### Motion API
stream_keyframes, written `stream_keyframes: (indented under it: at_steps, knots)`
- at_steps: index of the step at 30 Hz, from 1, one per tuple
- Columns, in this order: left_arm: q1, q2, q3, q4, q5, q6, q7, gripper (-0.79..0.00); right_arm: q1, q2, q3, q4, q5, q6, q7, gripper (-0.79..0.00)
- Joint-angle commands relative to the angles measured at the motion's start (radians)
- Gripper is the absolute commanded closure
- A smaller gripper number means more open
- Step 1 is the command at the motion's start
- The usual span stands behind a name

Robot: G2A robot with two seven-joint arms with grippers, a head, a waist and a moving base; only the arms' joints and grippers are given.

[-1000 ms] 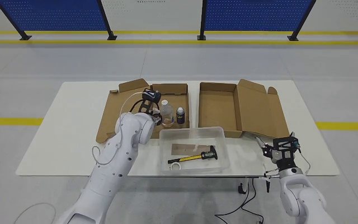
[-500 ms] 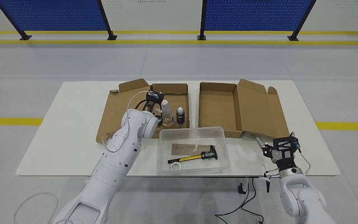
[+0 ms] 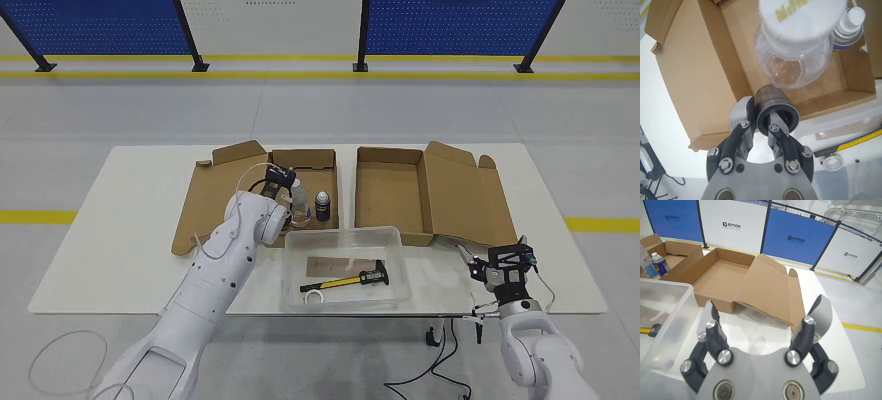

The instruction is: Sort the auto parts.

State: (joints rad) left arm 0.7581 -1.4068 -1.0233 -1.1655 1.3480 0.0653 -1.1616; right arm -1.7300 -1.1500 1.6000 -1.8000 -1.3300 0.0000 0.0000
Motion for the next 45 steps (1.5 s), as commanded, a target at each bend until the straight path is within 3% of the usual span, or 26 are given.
stream_keyframes:
  at_steps: [1,3,8,15,16,22,27,36,45]
  knots:
    - [-0.006,-0.003,0.004,0.018,-0.002,0.000,0.004,-0.034,0.000,0.000,0.000,0.000,0.000,0.000,0.000,-0.785]
    - [-0.012,-0.006,0.008,0.034,-0.003,0.000,0.010,-0.080,0.000,0.000,0.000,0.000,0.000,0.000,0.000,-0.785]
    - [-0.026,-0.013,0.016,0.075,-0.006,0.003,0.024,-0.092,0.000,0.000,0.000,0.000,0.000,0.000,0.000,-0.785]
    - [-0.041,-0.022,0.025,0.094,-0.007,0.008,0.029,-0.520,0.000,0.000,0.000,0.000,0.000,0.000,0.000,-0.785]
    - [-0.041,-0.023,0.026,0.090,-0.005,0.009,0.028,-0.785,0.000,0.000,0.000,0.000,0.000,0.000,0.000,-0.785]
    - [-0.013,-0.021,0.013,0.009,0.005,0.025,0.020,-0.785,0.000,0.000,0.000,0.000,0.000,0.000,0.000,-0.785]
    - [0.063,-0.008,-0.024,-0.165,0.023,0.038,-0.006,-0.785,0.000,0.000,0.000,0.000,0.000,0.000,0.000,-0.785]
    - [0.305,0.028,-0.118,-0.547,0.140,0.038,0.093,-0.785,0.000,0.000,0.000,0.000,0.000,0.000,0.000,-0.785]
    - [0.564,0.056,-0.233,-0.766,0.264,0.075,0.284,-0.785,0.000,0.000,0.000,0.000,0.000,0.000,0.000,-0.785]
